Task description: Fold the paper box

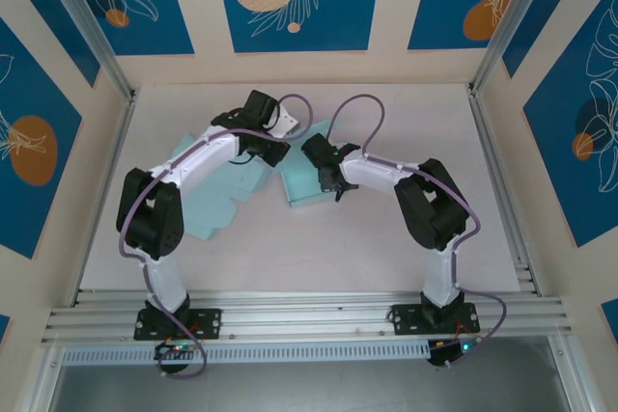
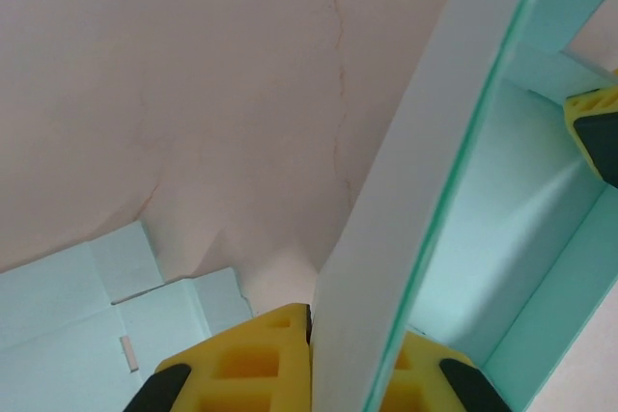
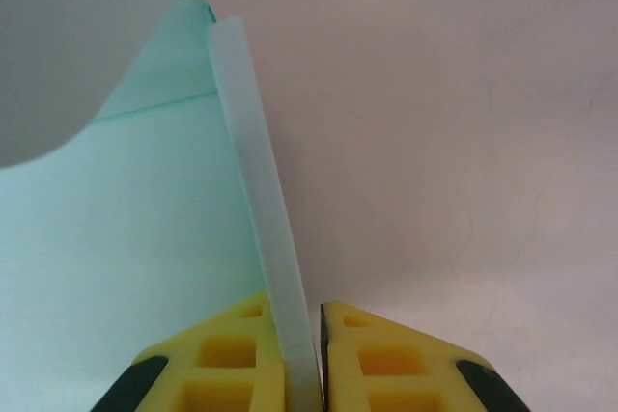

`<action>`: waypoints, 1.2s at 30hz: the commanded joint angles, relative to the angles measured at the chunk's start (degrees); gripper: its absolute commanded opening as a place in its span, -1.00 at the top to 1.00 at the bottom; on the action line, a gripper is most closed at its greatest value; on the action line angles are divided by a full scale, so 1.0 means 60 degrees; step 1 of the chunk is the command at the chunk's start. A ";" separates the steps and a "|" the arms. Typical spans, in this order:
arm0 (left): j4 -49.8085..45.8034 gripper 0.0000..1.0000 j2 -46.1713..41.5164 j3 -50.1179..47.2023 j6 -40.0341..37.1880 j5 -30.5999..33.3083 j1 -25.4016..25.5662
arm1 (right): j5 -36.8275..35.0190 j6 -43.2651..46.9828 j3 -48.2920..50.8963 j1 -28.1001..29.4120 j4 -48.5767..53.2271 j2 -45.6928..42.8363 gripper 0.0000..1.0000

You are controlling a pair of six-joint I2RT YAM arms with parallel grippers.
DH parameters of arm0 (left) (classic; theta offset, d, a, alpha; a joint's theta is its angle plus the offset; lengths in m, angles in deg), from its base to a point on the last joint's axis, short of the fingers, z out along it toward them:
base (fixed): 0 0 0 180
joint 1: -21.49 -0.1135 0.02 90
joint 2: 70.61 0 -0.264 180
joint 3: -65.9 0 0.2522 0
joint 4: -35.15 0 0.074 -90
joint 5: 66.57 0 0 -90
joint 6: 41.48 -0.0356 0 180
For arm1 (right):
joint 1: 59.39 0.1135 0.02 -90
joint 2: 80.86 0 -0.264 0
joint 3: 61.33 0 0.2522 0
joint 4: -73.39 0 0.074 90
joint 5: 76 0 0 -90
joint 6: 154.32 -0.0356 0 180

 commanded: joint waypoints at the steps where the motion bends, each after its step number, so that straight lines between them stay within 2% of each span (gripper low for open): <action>1: 0.0279 1.00 -0.0507 -0.0100 0.0885 -0.0042 -0.0131 | -0.0528 -0.1013 0.0574 0.0008 0.3414 0.0998 1.00; 7: 0.2169 1.00 -0.1135 -0.1351 0.3113 -0.0906 -0.0120 | -0.1074 -0.1938 0.0279 0.0946 0.4607 0.1945 1.00; 9: 0.2413 1.00 -0.1243 -0.1534 0.3637 -0.0813 -0.0130 | -0.1207 -0.2363 0.0097 0.1082 0.5031 0.2267 1.00; 14: 0.1859 1.00 -0.1513 -0.1350 0.3652 0.0335 -0.0147 | -0.1439 -0.3460 -0.0014 0.1033 0.6065 0.2731 1.00; 21: 0.1565 1.00 -0.1604 -0.1160 0.3197 0.0140 -0.0165 | -0.0716 -0.2684 0.0136 0.1002 0.5022 0.2338 1.00; 29: 0.0554 1.00 -0.1166 -0.0880 0.2106 -0.0538 -0.0077 | 0.0199 -0.1405 -0.0188 0.0901 0.3682 0.0851 0.47; 36: -0.0549 1.00 -0.0930 -0.0644 0.0551 -0.0448 0.0249 | 0.0528 -0.1071 -0.0775 0.0644 0.3140 0.0614 0.12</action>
